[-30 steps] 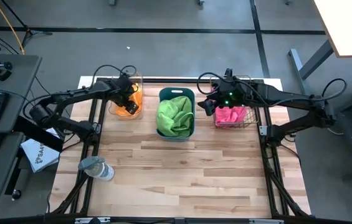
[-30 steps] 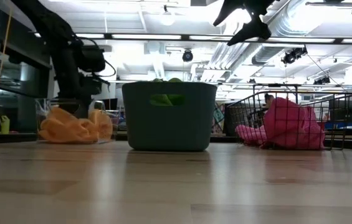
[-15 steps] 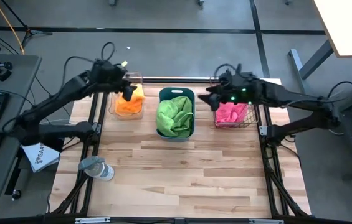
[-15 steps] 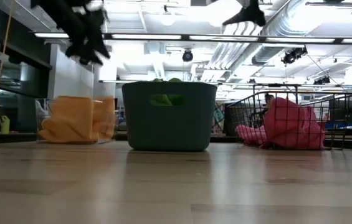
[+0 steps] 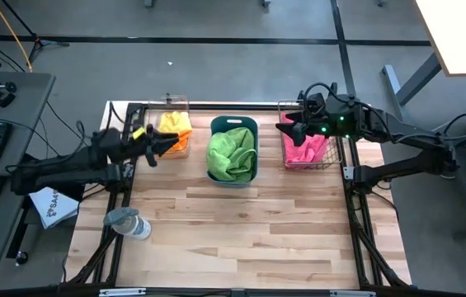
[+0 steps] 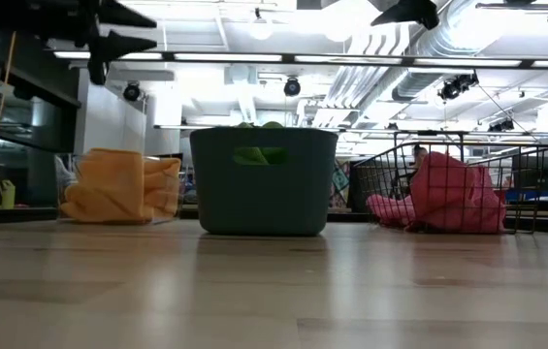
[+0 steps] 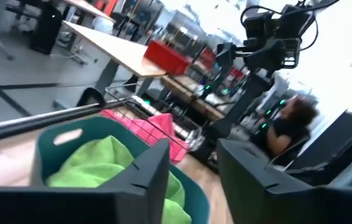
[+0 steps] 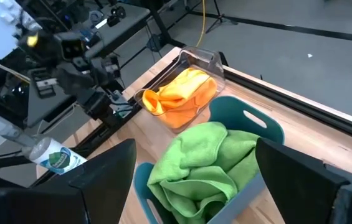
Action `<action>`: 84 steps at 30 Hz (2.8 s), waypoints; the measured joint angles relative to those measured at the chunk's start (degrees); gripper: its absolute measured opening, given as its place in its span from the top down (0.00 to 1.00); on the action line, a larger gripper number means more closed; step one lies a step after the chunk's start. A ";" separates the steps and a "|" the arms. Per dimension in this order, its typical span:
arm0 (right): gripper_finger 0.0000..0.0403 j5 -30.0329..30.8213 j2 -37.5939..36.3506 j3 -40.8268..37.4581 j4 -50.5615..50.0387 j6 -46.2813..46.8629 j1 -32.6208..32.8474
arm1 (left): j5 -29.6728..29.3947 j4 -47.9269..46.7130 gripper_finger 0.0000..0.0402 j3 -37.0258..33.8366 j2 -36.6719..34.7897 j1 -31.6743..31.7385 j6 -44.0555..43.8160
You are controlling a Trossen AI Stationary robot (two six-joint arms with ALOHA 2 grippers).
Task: Sort microfiber towel by color & place in baskets
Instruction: Return to Home Position
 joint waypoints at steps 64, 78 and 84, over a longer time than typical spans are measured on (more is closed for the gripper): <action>1.00 -5.06 -60.68 -71.71 38.94 1.26 12.72 | 1.72 11.92 1.00 -21.46 -14.93 -7.46 -7.70; 1.00 -5.53 -61.16 -71.69 36.25 3.37 12.74 | 1.59 9.91 1.00 -21.46 -16.88 -7.46 -7.70; 1.00 -5.75 -61.40 -71.73 36.46 3.37 12.74 | 1.63 5.77 1.00 -21.44 -24.88 -7.22 -7.70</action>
